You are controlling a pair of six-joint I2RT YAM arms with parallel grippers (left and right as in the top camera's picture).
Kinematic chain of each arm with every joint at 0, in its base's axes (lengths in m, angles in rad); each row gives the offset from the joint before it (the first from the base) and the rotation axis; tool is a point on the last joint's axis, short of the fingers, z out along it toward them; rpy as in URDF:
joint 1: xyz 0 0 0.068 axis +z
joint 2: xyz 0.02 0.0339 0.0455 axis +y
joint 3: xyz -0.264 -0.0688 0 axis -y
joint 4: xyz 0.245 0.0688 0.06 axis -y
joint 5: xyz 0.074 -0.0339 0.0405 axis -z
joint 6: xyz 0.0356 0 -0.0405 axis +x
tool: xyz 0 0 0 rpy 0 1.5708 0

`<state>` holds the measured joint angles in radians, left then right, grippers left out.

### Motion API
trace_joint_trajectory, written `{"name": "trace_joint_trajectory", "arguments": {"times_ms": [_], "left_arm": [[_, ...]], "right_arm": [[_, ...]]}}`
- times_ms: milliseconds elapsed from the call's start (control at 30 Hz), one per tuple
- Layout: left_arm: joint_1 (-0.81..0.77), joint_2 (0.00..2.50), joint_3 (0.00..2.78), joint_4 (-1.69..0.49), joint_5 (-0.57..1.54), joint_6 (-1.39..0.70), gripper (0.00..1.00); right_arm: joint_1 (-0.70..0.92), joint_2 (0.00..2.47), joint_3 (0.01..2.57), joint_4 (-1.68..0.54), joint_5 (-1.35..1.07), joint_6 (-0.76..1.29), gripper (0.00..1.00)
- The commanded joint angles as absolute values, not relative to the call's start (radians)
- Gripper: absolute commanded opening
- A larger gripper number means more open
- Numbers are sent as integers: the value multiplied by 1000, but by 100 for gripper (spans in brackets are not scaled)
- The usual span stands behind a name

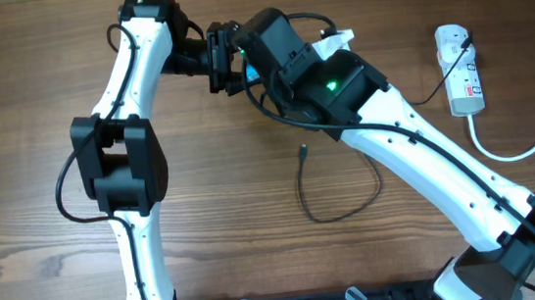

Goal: Plug charger to phone and switch on socket

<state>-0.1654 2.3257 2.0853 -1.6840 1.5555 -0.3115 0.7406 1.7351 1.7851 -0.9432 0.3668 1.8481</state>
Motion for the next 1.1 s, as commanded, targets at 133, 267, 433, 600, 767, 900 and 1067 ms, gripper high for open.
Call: {"name": "trace_joint_trajectory", "arguments": {"times_ms": [133, 267, 433, 600, 767, 900, 1067], "left_arm": [[-168, 2287, 2102, -1684, 1576, -303, 50], [-168, 2287, 2102, -1684, 1576, -303, 40], [-168, 2287, 2102, -1684, 1576, -303, 30], [-168, 2287, 2102, -1684, 1576, -303, 27], [-168, 2287, 2102, -1684, 1576, -303, 17], [-168, 2287, 2102, -1684, 1575, -303, 4], [-168, 2287, 2102, -1684, 1574, -303, 4]], "right_arm": [[726, 1708, 1806, -940, 395, 2035, 4], [726, 1706, 1806, -929, 421, 2071, 4], [726, 1706, 1806, -936, 420, 2067, 4], [726, 1705, 1806, -936, 418, 2068, 4], [727, 1705, 1806, -935, 418, 2064, 4], [726, 1699, 1806, -933, 419, 2000, 17], [726, 1659, 1806, -934, 497, 1902, 42]]}}
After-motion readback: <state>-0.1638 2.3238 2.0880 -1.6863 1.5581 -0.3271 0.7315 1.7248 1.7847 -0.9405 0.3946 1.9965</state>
